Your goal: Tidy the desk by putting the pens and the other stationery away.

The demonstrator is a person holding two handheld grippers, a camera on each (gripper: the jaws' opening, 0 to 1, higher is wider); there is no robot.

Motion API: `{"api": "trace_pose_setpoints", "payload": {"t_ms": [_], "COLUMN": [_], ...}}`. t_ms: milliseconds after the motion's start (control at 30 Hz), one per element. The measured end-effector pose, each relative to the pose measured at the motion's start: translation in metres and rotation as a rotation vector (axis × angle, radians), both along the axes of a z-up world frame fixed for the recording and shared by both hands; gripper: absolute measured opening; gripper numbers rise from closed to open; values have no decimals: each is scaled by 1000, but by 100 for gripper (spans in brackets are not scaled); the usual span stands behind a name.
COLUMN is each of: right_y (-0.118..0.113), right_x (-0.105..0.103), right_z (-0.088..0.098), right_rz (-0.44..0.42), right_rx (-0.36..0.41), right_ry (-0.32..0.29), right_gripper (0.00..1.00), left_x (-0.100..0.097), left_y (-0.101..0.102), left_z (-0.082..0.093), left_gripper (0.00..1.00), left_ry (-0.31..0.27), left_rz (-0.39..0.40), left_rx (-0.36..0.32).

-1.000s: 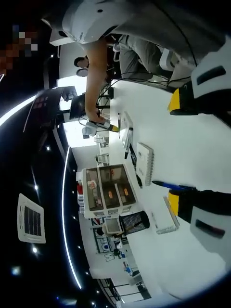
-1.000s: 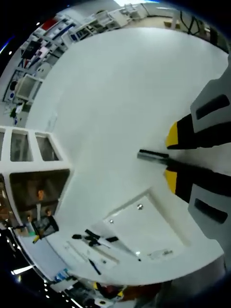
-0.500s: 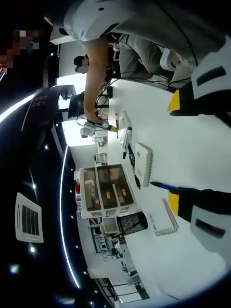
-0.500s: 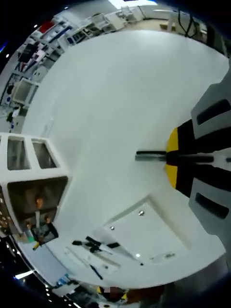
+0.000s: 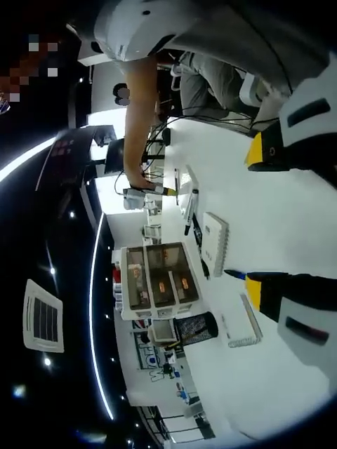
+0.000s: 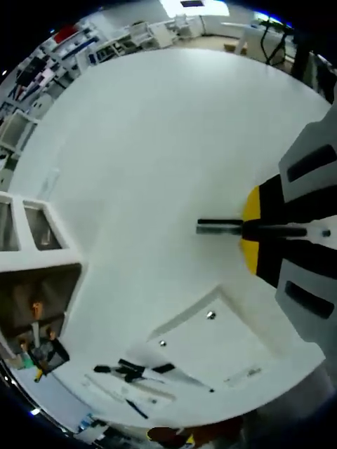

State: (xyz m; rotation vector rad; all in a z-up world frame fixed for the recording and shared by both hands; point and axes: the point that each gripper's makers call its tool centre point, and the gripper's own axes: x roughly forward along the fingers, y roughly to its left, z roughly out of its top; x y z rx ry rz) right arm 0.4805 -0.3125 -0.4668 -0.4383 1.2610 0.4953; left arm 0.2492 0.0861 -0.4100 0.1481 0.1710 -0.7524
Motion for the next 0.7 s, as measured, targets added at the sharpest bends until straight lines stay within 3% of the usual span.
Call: {"api": "trace_pose_setpoints", "payload": {"t_ms": [100, 233, 367, 500, 700], "right_y": [0, 0, 1, 23, 37], "right_x": [-3, -7, -10, -14, -18], "right_z": [-1, -1, -1, 14, 42], "right_rz": [-12, -2, -35, -61, -5], "right_rx": [-8, -24, 14, 192, 241], "right_ry": [21, -2, -47, -132, -312], "right_gripper": [4, 4, 4, 4, 4], "left_x": [1, -12, -17, -19, -20], "left_y": [-2, -18, -18, -9, -2], "left_z": [6, 12, 10, 13, 16], "left_gripper": [57, 58, 57, 57, 56], "left_ry": [-18, -27, -11, -36, -43], "left_rz": [-2, -76, -93, -69, -50], "left_rx": [-29, -99, -119, -132, -137]}}
